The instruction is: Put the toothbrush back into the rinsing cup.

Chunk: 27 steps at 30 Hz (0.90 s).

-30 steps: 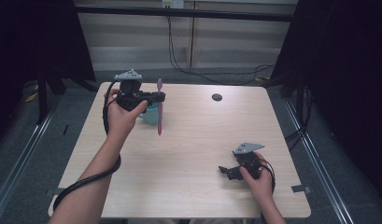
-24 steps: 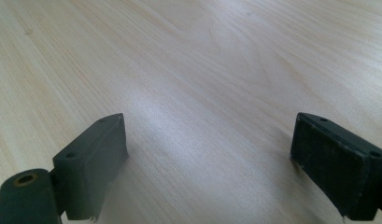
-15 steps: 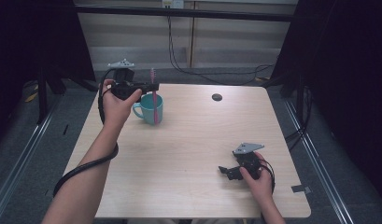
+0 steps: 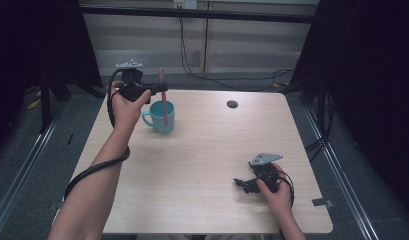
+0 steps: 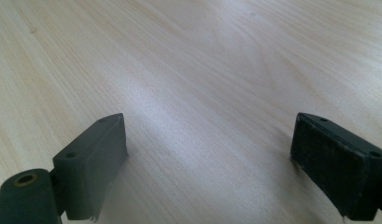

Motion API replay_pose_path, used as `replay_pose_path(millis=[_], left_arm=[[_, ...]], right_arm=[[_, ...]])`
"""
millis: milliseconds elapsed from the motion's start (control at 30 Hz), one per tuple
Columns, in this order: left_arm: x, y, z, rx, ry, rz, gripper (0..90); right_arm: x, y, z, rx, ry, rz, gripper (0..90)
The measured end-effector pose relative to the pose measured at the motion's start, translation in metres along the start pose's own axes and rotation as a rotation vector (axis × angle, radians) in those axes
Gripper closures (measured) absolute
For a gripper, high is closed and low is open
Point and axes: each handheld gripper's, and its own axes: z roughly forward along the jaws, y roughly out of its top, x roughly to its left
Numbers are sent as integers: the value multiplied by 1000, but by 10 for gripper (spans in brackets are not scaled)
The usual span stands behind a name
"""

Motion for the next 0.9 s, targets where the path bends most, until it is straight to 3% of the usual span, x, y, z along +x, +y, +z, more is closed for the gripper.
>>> replay_pose_path(millis=[300, 433, 600, 733, 900], left_arm=[[14, 8, 7, -11, 34, 11, 835], [19, 9, 13, -6, 52, 48, 835], [26, 12, 22, -16, 63, 48, 835], [34, 10, 32, -26, 101, 59, 835], [42, 0, 40, -4, 102, 69, 835]], right_arm=[[0, 0, 0, -1, 1, -2, 102], [0, 0, 0, -2, 3, -2, 101], [0, 0, 0, -5, 9, -13, 102], [0, 0, 0, -3, 13, -15, 102], [1, 0, 0, -3, 21, -22, 102]])
